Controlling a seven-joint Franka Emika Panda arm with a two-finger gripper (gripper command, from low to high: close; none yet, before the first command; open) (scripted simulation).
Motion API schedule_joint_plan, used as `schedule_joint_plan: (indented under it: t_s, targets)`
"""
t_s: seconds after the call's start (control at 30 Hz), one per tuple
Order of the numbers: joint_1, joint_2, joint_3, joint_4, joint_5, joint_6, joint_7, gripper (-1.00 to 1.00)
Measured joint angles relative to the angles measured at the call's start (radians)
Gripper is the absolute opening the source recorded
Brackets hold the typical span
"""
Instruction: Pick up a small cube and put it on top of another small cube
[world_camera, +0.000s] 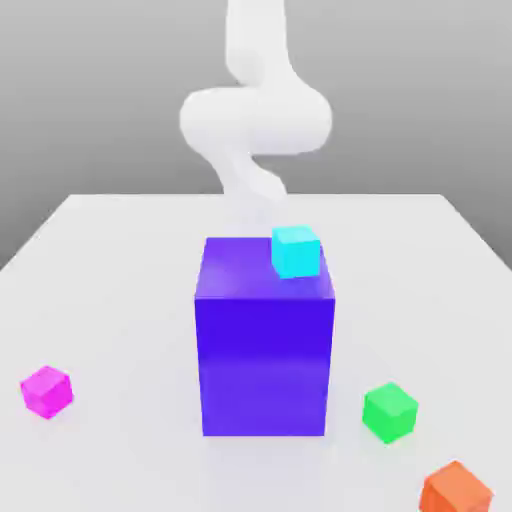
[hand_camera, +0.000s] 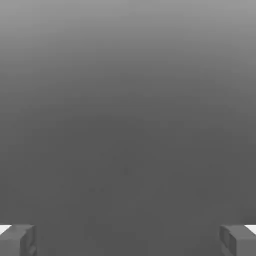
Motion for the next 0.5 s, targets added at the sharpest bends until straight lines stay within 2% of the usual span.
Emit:
schedule_joint_plan:
  t_s: [0.27,0.5]
  targets:
    - [0.040,0.297,-0.223,-0.076,0.149,0.114,-0.168,0.00]
    - [0.019,0.555,-0.358,-0.141,0.289,0.210,-0.322,0.00]
